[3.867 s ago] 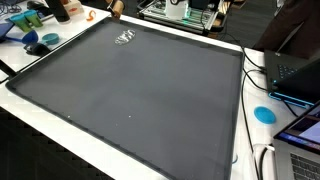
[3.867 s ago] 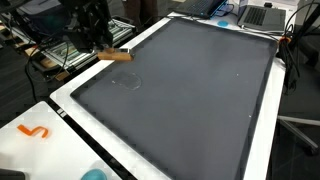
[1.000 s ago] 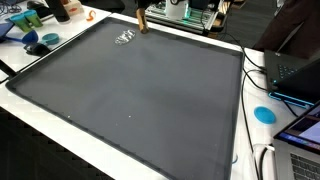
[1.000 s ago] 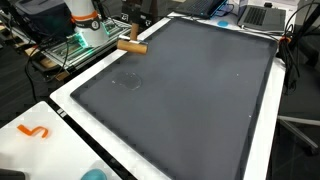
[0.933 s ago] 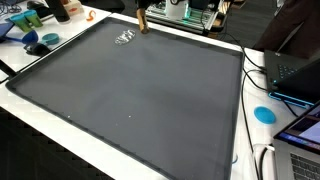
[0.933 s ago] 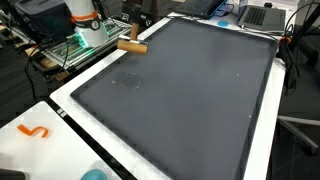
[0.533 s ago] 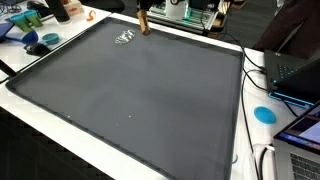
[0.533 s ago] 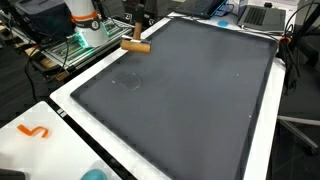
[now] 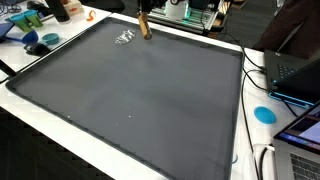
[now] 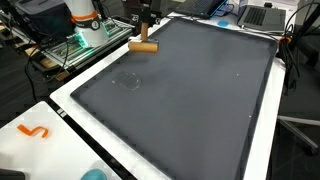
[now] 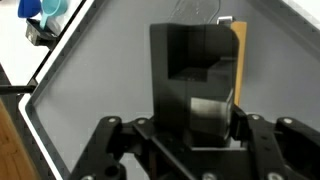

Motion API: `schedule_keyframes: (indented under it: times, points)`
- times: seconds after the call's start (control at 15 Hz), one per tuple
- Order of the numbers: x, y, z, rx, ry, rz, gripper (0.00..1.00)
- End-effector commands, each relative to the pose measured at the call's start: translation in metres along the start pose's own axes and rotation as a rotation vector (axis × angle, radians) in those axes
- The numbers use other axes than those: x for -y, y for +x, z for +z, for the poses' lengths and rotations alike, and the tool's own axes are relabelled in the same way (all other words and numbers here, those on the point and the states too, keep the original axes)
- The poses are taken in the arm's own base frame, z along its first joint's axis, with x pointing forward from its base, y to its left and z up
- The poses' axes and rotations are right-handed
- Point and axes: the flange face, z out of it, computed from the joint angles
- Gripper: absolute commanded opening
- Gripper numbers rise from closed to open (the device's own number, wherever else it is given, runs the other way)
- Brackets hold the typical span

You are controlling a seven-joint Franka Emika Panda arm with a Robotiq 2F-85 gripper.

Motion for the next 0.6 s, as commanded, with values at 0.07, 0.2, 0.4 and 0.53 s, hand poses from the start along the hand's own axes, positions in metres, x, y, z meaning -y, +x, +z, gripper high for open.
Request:
schedule_keyframes:
  times: [0.07, 0.2, 0.4, 0.53]
  points:
    - [-0.01, -0.002, -0.003, -0.041, 0.001, 0.01, 0.25]
    - [-0.015, -0.001, -0.003, -0.047, 0.003, 0.02, 0.25]
    - [-0.02, -0.002, -0.004, -0.056, 0.003, 0.031, 0.25]
    - [-0.024, -0.003, -0.004, -0.053, 0.003, 0.038, 0.25]
